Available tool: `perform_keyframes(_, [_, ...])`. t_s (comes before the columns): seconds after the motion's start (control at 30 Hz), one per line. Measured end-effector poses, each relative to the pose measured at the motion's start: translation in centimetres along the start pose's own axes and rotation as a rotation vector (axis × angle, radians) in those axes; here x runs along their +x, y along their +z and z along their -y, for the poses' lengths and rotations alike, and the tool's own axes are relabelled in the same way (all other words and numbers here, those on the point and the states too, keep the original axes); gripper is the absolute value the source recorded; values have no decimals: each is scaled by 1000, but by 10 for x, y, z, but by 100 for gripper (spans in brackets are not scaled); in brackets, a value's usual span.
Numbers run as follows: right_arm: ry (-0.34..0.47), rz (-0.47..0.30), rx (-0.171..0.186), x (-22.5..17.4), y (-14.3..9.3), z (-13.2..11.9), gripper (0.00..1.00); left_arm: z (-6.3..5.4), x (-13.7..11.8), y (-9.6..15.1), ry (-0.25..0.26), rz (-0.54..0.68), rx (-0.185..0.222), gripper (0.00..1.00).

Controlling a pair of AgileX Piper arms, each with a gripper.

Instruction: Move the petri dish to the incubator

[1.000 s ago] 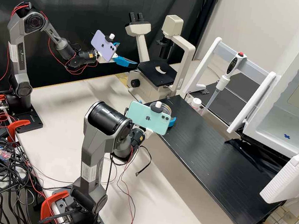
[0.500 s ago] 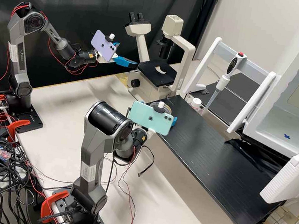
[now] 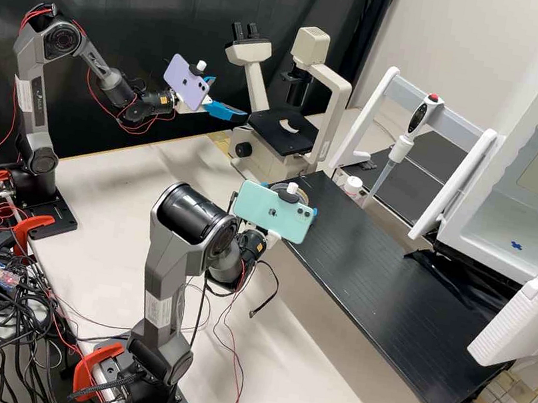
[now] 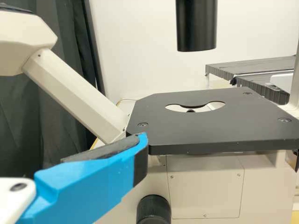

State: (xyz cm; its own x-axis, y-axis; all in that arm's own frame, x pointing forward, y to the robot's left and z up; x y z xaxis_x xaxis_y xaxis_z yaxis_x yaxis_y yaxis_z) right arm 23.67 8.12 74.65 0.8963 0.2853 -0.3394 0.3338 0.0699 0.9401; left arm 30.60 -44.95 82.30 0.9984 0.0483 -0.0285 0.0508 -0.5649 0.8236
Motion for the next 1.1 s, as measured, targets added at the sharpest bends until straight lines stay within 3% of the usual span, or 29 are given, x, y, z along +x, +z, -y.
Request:
perform_keyframes(0.27, [8,5,28,0,1,-2,0,0,0,0,0,0,0,100])
perform_keyframes(0.7, [8,4,37,-1,2,-4,0,0,0,0,0,0,0,100])
perform_keyframes(1.1, [46,29,14,-10,6,-20,0,0,0,0,0,0,0,100])
